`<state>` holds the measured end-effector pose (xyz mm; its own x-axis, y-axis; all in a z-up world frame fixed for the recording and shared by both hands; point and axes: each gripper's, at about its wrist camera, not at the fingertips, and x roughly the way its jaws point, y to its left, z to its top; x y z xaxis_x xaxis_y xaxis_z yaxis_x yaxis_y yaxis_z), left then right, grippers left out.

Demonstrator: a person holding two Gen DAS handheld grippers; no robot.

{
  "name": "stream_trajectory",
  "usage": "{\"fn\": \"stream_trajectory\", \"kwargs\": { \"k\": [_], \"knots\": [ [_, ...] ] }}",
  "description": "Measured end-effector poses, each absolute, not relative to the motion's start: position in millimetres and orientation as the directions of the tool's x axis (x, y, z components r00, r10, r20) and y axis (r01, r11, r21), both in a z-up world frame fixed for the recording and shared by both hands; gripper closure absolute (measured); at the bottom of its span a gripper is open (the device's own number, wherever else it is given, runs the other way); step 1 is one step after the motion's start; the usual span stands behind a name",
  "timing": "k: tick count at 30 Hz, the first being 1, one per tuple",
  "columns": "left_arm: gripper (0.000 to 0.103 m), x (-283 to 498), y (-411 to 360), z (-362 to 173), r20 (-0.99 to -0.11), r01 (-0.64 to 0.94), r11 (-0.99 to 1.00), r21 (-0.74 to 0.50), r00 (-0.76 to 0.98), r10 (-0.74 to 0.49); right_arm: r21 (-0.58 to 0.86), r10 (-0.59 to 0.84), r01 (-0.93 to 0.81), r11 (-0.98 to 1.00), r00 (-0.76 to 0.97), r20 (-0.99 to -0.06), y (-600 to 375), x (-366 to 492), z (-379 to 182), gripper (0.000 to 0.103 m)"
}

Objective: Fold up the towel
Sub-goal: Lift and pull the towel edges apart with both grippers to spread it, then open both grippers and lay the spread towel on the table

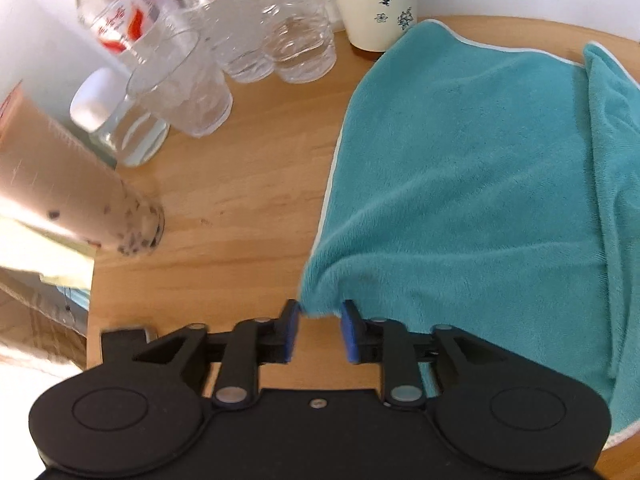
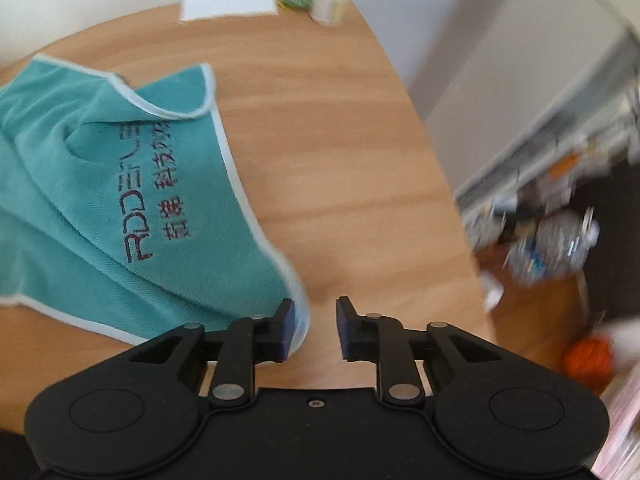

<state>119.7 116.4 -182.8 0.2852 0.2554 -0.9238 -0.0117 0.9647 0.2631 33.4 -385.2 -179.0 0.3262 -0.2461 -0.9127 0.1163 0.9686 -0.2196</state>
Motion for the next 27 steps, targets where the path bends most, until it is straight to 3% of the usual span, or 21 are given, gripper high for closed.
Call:
{"fn": "stream_trajectory", "kwargs": {
  "k": [2,6,10,14,20,24,27],
  "knots": [
    [0.059,112,119,-179,-0.934,-0.015,0.973,0.231,0.278,0.226,-0.225,-0.235,0.071,0.972,0.361,-0.902,-387,39,-171,0.070],
    [0.059,98,117,-179,-0.956,-0.017,0.988,0.154,0.248,0.153,-0.163,-0.110,-0.068,0.984,0.486,-0.867,-384,60,-153,0.070],
    [0.059,85,107,-185,-0.956,-0.033,0.987,0.160,0.243,0.163,-0.185,0.007,-0.289,0.939,0.554,-0.833,-354,91,-149,0.070],
    [0.060,78,100,-190,-0.968,-0.052,0.995,0.088,0.231,0.098,-0.193,0.084,-0.438,0.878,0.539,-0.838,-331,120,-158,0.070],
    [0.060,77,88,-191,-0.969,-0.065,0.995,0.071,0.231,0.085,-0.226,0.094,-0.565,0.793,0.480,-0.872,-314,143,-182,0.071],
    [0.062,78,77,-188,-0.967,-0.064,0.996,0.068,0.240,0.082,-0.209,0.119,-0.598,0.774,0.461,-0.879,-311,149,-188,0.071],
    [0.074,80,71,-189,-0.968,-0.064,0.996,0.069,0.238,0.082,-0.220,0.123,-0.646,0.731,0.441,-0.889,-304,151,-200,0.071]
  ]
}}
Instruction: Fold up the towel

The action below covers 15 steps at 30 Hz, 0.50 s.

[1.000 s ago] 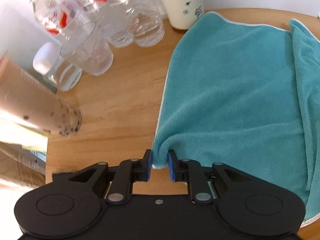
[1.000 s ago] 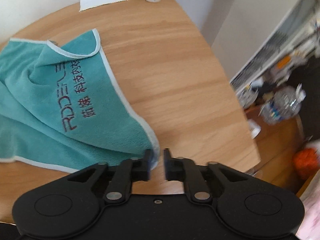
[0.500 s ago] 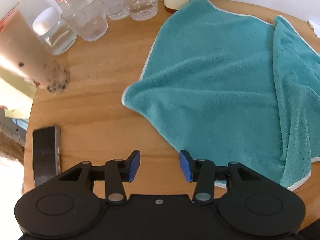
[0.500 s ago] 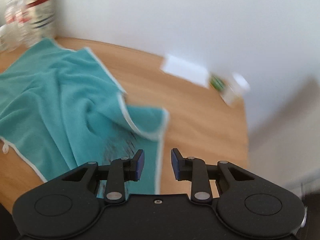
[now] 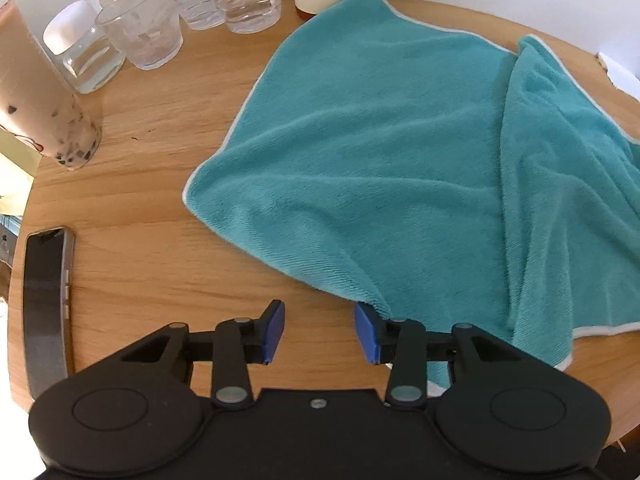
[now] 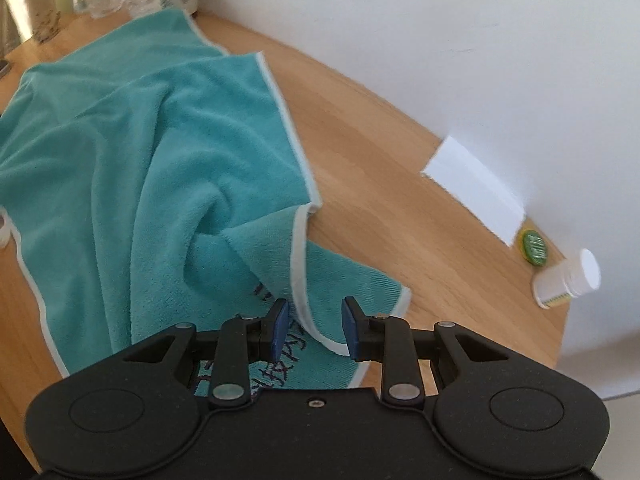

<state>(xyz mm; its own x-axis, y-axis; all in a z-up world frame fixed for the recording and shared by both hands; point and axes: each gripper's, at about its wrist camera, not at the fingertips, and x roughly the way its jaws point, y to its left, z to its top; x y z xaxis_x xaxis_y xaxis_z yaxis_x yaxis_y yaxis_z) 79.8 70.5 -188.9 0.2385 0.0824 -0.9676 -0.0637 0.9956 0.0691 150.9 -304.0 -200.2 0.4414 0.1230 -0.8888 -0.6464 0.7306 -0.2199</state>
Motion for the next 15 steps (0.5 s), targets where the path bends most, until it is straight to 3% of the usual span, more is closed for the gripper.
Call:
{"fn": "stream_trajectory", "kwargs": {
  "k": [1,3,5,9,15],
  "knots": [
    [0.083,80,67,-190,-0.967,-0.058,0.995,0.085,0.234,0.096,-0.227,0.123,-0.662,0.714,0.438,-0.891,-301,151,-204,0.071],
    [0.084,81,64,-192,-0.968,-0.053,0.993,0.101,0.226,0.110,-0.233,0.125,-0.674,0.701,0.439,-0.890,-298,152,-206,0.074],
    [0.090,81,61,-192,-0.969,-0.050,0.994,0.094,0.224,0.103,-0.232,0.121,-0.657,0.718,0.446,-0.887,-299,156,-205,0.097],
    [0.099,82,58,-192,-0.970,-0.049,0.995,0.082,0.227,0.091,-0.216,0.137,-0.633,0.744,0.461,-0.877,-302,163,-194,0.097],
    [0.102,83,61,-190,-0.967,-0.053,0.995,0.083,0.238,0.093,-0.222,0.143,-0.578,0.785,0.518,-0.843,-312,181,-169,0.097]
  ]
}}
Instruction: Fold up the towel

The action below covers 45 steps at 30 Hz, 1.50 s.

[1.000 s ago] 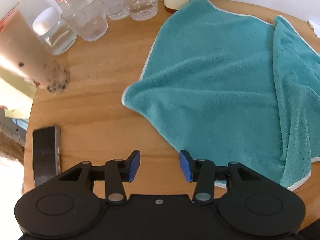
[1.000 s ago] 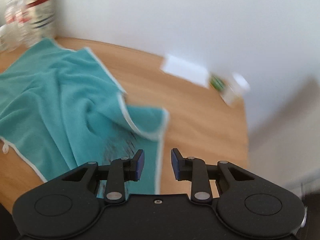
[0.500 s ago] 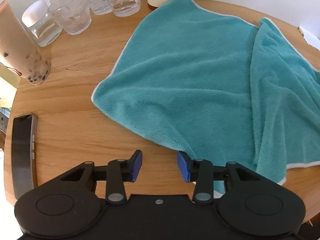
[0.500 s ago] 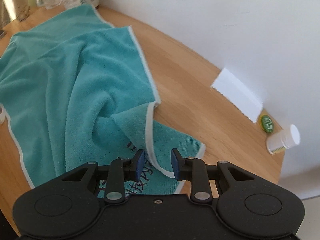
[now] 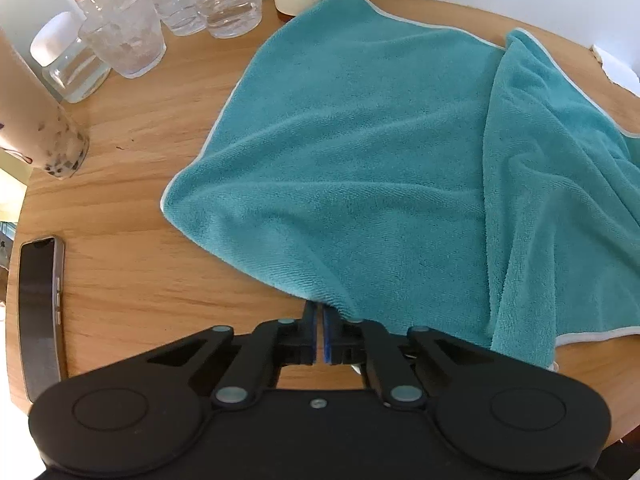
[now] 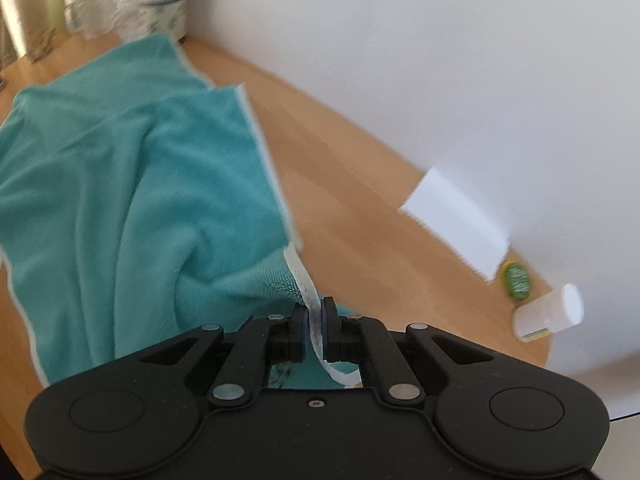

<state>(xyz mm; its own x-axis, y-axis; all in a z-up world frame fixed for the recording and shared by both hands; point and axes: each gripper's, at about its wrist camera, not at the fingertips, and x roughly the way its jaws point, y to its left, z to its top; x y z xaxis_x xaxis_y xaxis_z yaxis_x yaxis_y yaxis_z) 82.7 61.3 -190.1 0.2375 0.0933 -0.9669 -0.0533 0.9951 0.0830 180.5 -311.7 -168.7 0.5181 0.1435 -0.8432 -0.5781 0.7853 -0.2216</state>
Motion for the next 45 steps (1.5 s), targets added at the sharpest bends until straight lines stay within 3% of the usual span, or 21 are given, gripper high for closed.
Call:
{"fn": "stream_trajectory", "kwargs": {
  "k": [8,17,19,20,22,27,30,34,39,45],
  "knots": [
    [0.103,82,63,-189,-0.964,-0.049,0.992,0.116,0.237,0.124,-0.299,0.012,-0.448,0.843,0.571,-0.821,-330,229,-164,0.097],
    [0.103,80,69,-189,-0.965,-0.074,0.989,0.130,0.219,0.144,-0.406,-0.171,-0.375,0.834,0.523,-0.835,-344,266,-209,0.097],
    [0.103,78,72,-189,-0.964,-0.082,0.987,0.137,0.216,0.152,-0.428,-0.201,-0.363,0.828,0.519,-0.830,-345,270,-219,0.091],
    [0.103,77,74,-189,-0.966,-0.089,0.987,0.134,0.213,0.150,-0.434,-0.209,-0.358,0.827,0.520,-0.828,-345,271,-222,0.081],
    [0.102,73,82,-188,-0.968,-0.122,0.986,0.111,0.210,0.135,-0.425,-0.200,-0.354,0.833,0.524,-0.828,-346,270,-223,0.069],
    [0.098,68,103,-181,-0.970,-0.201,0.979,0.018,0.233,0.065,-0.423,-0.191,-0.333,0.843,0.551,-0.813,-354,248,-205,0.057],
    [0.089,72,109,-180,-0.969,-0.229,0.973,-0.030,0.246,0.028,-0.388,-0.171,-0.301,0.871,0.553,-0.815,-361,228,-191,0.057],
    [0.066,79,105,-174,-0.962,-0.220,0.973,-0.067,0.274,-0.004,-0.320,-0.123,-0.283,0.904,0.545,-0.829,-360,195,-180,0.056],
    [0.066,90,98,-180,-0.963,-0.205,0.973,-0.102,0.267,-0.045,-0.263,-0.076,-0.311,0.913,0.505,-0.860,-343,156,-186,0.056],
    [0.078,97,91,-192,-0.974,-0.198,0.976,-0.087,0.223,-0.042,-0.205,-0.034,-0.322,0.924,0.465,-0.885,-329,129,-193,0.056]
  ]
}}
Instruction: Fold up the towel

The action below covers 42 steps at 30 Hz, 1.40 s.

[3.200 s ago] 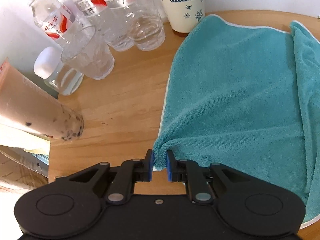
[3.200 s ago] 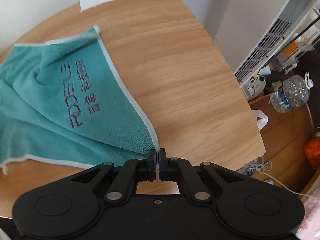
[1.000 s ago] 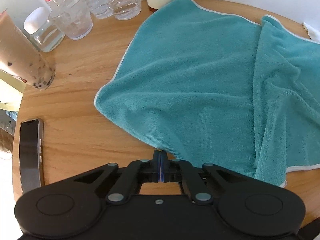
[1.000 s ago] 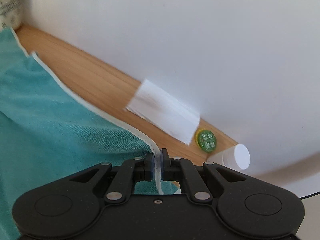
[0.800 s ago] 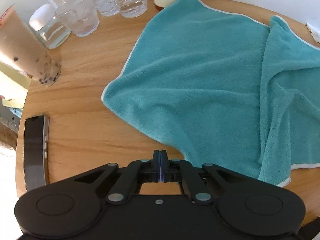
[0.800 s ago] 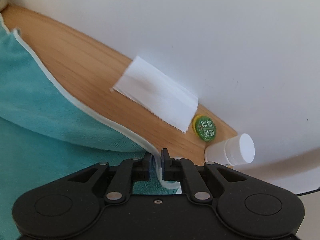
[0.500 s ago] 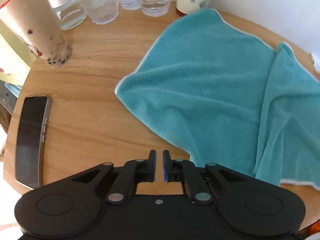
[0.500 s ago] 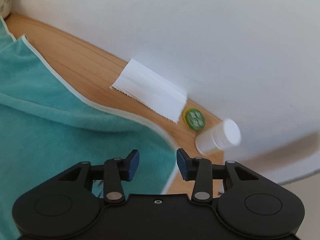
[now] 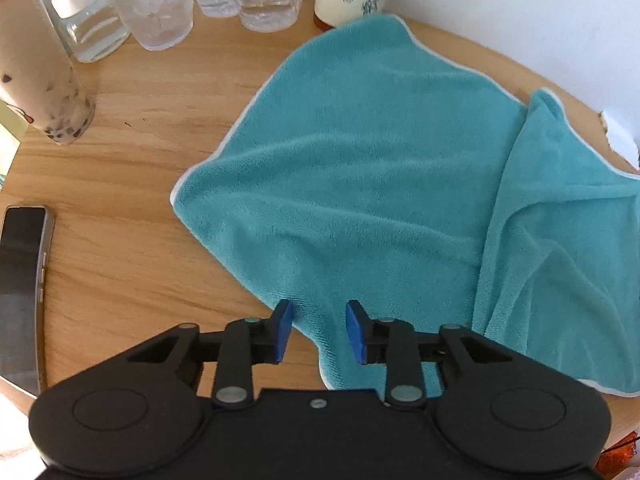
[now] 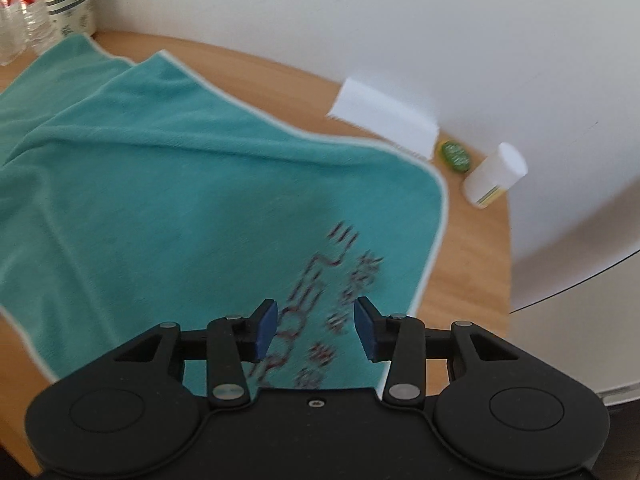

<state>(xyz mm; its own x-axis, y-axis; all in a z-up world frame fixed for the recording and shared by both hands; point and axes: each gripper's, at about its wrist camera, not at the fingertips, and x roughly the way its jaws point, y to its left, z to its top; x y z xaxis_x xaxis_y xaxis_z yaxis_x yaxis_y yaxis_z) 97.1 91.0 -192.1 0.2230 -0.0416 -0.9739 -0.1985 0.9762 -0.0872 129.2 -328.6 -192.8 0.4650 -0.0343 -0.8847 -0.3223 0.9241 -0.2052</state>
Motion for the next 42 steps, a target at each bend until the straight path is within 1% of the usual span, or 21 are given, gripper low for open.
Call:
{"fn": "stream_trajectory", "kwargs": {
  "k": [1,2,4,7,11,13,17,19,25,28,30,31,35,39,41,42],
  "knots": [
    [0.086,97,91,-194,-0.975,-0.202,0.976,-0.086,0.219,-0.040,-0.183,-0.021,-0.317,0.931,0.452,-0.892,-327,126,-194,0.056],
    [0.090,97,91,-195,-0.976,-0.202,0.976,-0.083,0.216,-0.039,-0.168,-0.010,-0.317,0.933,0.443,-0.896,-325,124,-196,0.056],
    [0.093,98,90,-197,-0.976,-0.196,0.978,-0.078,0.214,-0.035,-0.140,0.016,-0.330,0.934,0.430,-0.903,-318,119,-202,0.056],
    [0.096,97,87,-197,-0.975,-0.167,0.984,-0.062,0.222,-0.024,-0.150,0.008,-0.354,0.923,0.410,-0.912,-307,113,-215,0.056],
    [0.098,92,83,-193,-0.970,-0.119,0.992,-0.046,0.243,-0.016,-0.133,0.006,-0.323,0.937,0.398,-0.917,-309,114,-226,0.056],
    [0.098,87,80,-190,-0.969,-0.089,0.996,-0.017,0.248,0.006,-0.110,0.020,-0.310,0.944,0.389,-0.921,-314,115,-226,0.055],
    [0.099,77,84,-188,-0.972,-0.096,0.995,-0.017,0.235,0.006,-0.105,0.009,-0.282,0.954,0.377,-0.926,-323,118,-227,0.043],
    [0.099,74,86,-184,-0.973,-0.103,0.994,-0.020,0.232,0.004,-0.112,0.000,-0.276,0.955,0.376,-0.926,-326,119,-227,0.040],
    [0.098,56,86,-164,-0.977,-0.098,0.994,-0.038,0.214,-0.016,-0.157,-0.043,-0.276,0.948,0.376,-0.926,-332,121,-228,0.039],
    [0.097,49,92,-157,-0.974,-0.114,0.992,-0.051,0.226,-0.024,-0.170,-0.054,-0.281,0.945,0.380,-0.924,-334,121,-228,0.037],
    [0.094,45,102,-155,-0.972,-0.143,0.986,-0.085,0.228,-0.051,-0.175,-0.057,-0.285,0.942,0.378,-0.924,-334,120,-227,0.037],
    [0.091,43,107,-155,-0.972,-0.158,0.983,-0.089,0.232,-0.050,-0.177,-0.059,-0.287,0.941,0.377,-0.924,-334,120,-227,0.037],
    [0.083,40,135,-160,-0.974,-0.234,0.970,-0.061,0.226,-0.007,-0.176,-0.063,-0.280,0.944,0.372,-0.926,-335,122,-225,0.037],
    [0.081,41,163,-167,-0.965,-0.293,0.953,-0.075,0.261,0.005,-0.183,-0.072,-0.271,0.945,0.374,-0.925,-333,123,-225,0.037],
    [0.073,44,170,-170,-0.957,-0.295,0.951,-0.090,0.289,-0.001,-0.190,-0.079,-0.269,0.944,0.375,-0.924,-331,121,-224,0.037],
    [0.071,47,174,-173,-0.952,-0.294,0.951,-0.099,0.307,-0.004,-0.193,-0.083,-0.268,0.944,0.373,-0.924,-331,121,-224,0.037]
  ]
}}
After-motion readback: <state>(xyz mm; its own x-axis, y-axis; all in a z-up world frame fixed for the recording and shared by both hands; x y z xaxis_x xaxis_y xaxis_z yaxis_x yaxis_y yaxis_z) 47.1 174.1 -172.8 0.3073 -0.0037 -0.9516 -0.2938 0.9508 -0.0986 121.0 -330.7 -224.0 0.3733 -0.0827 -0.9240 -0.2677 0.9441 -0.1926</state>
